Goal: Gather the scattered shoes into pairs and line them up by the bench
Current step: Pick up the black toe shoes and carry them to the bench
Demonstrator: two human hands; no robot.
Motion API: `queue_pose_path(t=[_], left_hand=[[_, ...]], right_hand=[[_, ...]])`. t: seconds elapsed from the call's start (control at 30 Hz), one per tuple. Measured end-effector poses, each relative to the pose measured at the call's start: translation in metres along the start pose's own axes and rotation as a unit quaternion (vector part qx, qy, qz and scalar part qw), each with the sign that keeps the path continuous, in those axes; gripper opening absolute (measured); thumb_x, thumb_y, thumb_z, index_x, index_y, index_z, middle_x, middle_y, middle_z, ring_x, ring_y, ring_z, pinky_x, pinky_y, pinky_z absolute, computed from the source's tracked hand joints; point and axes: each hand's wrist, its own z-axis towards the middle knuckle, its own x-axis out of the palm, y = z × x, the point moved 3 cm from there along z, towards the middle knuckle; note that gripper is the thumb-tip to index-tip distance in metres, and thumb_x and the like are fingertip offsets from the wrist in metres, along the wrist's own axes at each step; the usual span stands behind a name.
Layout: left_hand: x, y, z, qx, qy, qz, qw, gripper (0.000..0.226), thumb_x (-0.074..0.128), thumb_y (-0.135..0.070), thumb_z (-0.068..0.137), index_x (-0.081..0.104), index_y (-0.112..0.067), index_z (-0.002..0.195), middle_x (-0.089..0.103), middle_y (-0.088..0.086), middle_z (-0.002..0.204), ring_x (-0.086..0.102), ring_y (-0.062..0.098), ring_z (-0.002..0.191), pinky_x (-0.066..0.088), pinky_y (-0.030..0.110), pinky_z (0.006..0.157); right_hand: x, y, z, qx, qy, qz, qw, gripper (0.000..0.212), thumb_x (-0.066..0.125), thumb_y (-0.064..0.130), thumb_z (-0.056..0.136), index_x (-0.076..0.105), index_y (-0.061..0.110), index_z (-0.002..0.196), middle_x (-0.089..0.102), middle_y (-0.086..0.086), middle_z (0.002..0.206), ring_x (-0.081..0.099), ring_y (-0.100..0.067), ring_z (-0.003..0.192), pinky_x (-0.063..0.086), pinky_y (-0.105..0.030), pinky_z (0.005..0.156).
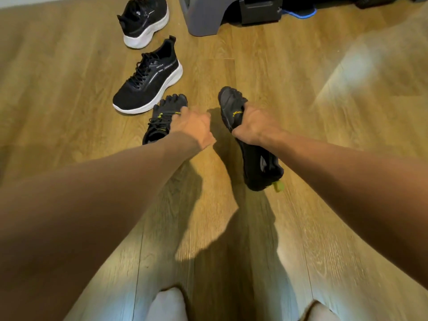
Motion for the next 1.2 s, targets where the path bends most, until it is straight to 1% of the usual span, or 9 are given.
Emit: queue_pose_path(t=[0.17, 0.4, 0.47, 0.57, 0.77, 0.9, 0.97, 1.03, 1.2], left_hand=[[0.023, 0.056, 0.007, -0.196, 0.118, -0.035, 0.973, 0.091, 0.063, -0.050, 0.084, 0.006, -0.025, 0.151, -0.005, 0.013, 0.158, 0.006, 0.048, 0.142, 0.025, 0.064, 0.108], [0.050, 0.094, 0.004, -0.176, -0.036, -0.267, 0.947, 0.074, 0.070, -0.029, 0.078, 0.031, -0.026, 0.140, 0.041, 0.014, 0.132, 0.047, 0.038, 0.119, 0.044, 0.045, 0.098], [0.047, 0.107, -0.001, -0.187, -0.096, -0.390, 0.897, 0.066, 0.069, -0.022, 0.074, 0.044, -0.029, 0.134, 0.055, 0.003, 0.119, 0.054, 0.026, 0.107, 0.046, 0.032, 0.089], [0.043, 0.123, -0.011, -0.205, -0.078, -0.649, 0.728, 0.047, 0.059, -0.008, 0.060, 0.068, -0.029, 0.101, 0.063, -0.007, 0.082, 0.057, 0.018, 0.081, 0.046, 0.023, 0.066], [0.052, 0.143, -0.035, -0.209, 0.134, -0.726, 0.642, 0.030, 0.051, -0.022, 0.048, 0.071, -0.013, 0.070, 0.069, 0.011, 0.076, 0.067, 0.029, 0.067, 0.053, 0.028, 0.061], [0.048, 0.141, -0.031, -0.230, 0.019, -0.679, 0.697, 0.038, 0.055, -0.020, 0.047, 0.067, -0.017, 0.083, 0.064, 0.006, 0.081, 0.059, 0.027, 0.081, 0.047, 0.027, 0.064], [0.044, 0.126, -0.025, -0.186, -0.091, -0.532, 0.821, 0.040, 0.060, -0.028, 0.059, 0.061, -0.031, 0.099, 0.062, -0.002, 0.088, 0.055, 0.022, 0.085, 0.043, 0.028, 0.071], [0.049, 0.095, -0.025, -0.122, -0.089, -0.340, 0.928, 0.055, 0.061, -0.043, 0.071, 0.047, -0.036, 0.124, 0.058, 0.002, 0.107, 0.056, 0.026, 0.096, 0.046, 0.034, 0.083], [0.063, 0.039, -0.027, -0.033, -0.028, -0.223, 0.974, 0.079, 0.050, -0.066, 0.085, 0.018, -0.031, 0.149, 0.042, 0.016, 0.135, 0.049, 0.036, 0.118, 0.047, 0.048, 0.095]], right_hand=[[0.036, 0.033, 0.007, -0.009, 0.026, -0.081, 0.996, 0.059, 0.063, 0.025, 0.083, 0.032, 0.014, 0.131, 0.045, -0.016, 0.123, 0.049, -0.037, 0.114, 0.047, -0.043, 0.086], [0.072, 0.051, 0.017, 0.017, 0.047, -0.104, 0.993, 0.064, 0.068, 0.031, 0.079, 0.033, 0.017, 0.131, 0.042, -0.013, 0.128, 0.040, -0.035, 0.122, 0.043, -0.045, 0.083], [0.073, 0.051, 0.020, 0.029, 0.054, -0.082, 0.995, 0.066, 0.068, 0.032, 0.078, 0.034, 0.017, 0.133, 0.043, -0.012, 0.130, 0.041, -0.035, 0.123, 0.045, -0.047, 0.089], [0.067, 0.048, 0.026, 0.052, 0.061, -0.040, 0.996, 0.065, 0.067, 0.035, 0.078, 0.038, 0.016, 0.133, 0.046, -0.012, 0.128, 0.047, -0.036, 0.119, 0.048, -0.047, 0.092], [0.045, 0.038, 0.034, 0.079, 0.068, 0.081, 0.991, 0.035, 0.066, 0.025, 0.079, 0.055, 0.009, 0.108, 0.062, -0.008, 0.095, 0.063, -0.028, 0.088, 0.054, -0.033, 0.076], [0.039, 0.030, 0.032, 0.086, 0.065, 0.112, 0.988, 0.026, 0.067, 0.022, 0.076, 0.056, 0.009, 0.095, 0.060, -0.005, 0.085, 0.062, -0.024, 0.080, 0.056, -0.033, 0.075], [0.037, 0.027, 0.030, 0.089, 0.058, 0.095, 0.990, 0.034, 0.069, 0.025, 0.076, 0.056, 0.009, 0.104, 0.063, -0.007, 0.093, 0.064, -0.026, 0.088, 0.056, -0.035, 0.080], [0.035, 0.025, 0.028, 0.089, 0.052, 0.065, 0.993, 0.047, 0.070, 0.029, 0.077, 0.053, 0.009, 0.116, 0.063, -0.009, 0.106, 0.062, -0.029, 0.097, 0.053, -0.035, 0.083], [0.036, 0.024, 0.020, 0.045, 0.112, 0.070, 0.990, 0.074, 0.070, 0.044, 0.081, 0.039, 0.009, 0.139, 0.053, -0.011, 0.133, 0.054, -0.031, 0.117, 0.046, -0.040, 0.098]])
